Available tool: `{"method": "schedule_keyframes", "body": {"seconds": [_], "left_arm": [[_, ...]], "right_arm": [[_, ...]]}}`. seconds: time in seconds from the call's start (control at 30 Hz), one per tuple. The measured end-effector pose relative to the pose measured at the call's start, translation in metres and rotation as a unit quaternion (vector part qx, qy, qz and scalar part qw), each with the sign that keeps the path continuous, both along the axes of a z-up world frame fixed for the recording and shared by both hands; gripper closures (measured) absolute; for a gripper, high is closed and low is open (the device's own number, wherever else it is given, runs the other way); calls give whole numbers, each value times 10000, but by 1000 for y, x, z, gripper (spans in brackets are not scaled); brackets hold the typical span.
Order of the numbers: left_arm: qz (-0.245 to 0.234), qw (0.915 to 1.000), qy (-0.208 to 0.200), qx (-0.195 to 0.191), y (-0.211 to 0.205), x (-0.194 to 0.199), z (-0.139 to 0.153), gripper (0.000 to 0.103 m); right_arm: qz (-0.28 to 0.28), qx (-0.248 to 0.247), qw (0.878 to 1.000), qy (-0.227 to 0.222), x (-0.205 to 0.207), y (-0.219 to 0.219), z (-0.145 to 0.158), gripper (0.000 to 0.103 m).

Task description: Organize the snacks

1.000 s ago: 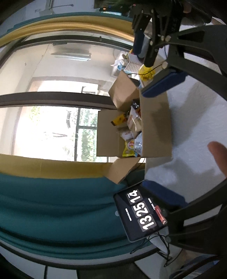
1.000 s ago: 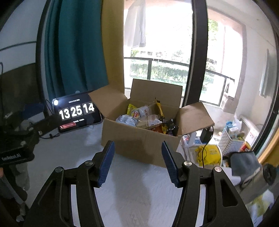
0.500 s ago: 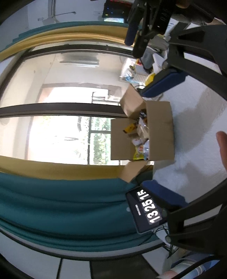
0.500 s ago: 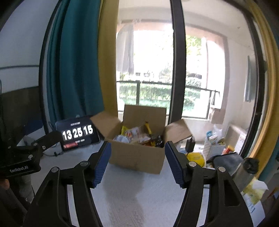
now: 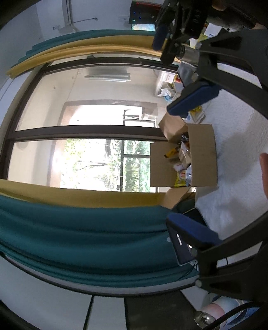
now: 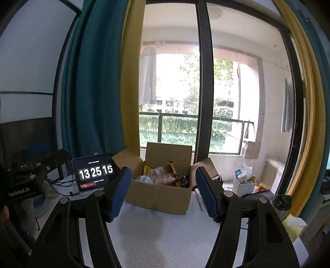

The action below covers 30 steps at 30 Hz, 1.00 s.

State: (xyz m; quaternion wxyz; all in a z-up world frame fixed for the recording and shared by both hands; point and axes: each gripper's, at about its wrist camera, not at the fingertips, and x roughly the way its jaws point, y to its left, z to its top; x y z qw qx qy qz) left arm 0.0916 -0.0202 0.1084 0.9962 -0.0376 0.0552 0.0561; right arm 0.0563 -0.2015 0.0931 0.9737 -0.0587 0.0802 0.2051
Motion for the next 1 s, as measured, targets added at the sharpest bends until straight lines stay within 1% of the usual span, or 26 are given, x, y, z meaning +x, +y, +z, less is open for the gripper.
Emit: {"method": "schedule_keyframes", "body": {"seconds": [0.13, 0.3, 0.5, 1.0], "left_arm": [[1, 10000, -65, -8, 3, -4, 1, 6], [-42, 9999, -59, -82, 8, 1, -2, 6], [22, 9999, -42, -101, 11, 0, -4, 6], [26, 10000, 10, -58, 4, 1, -6, 6]], "right_arm": [[4, -31, 10000, -9, -3, 2, 0, 34], [-17, -25, 10000, 9, -1, 4, -1, 34], [-10, -33, 10000, 49, 2, 6, -2, 34], [-8, -36, 9999, 127, 5, 2, -3, 34]]}}
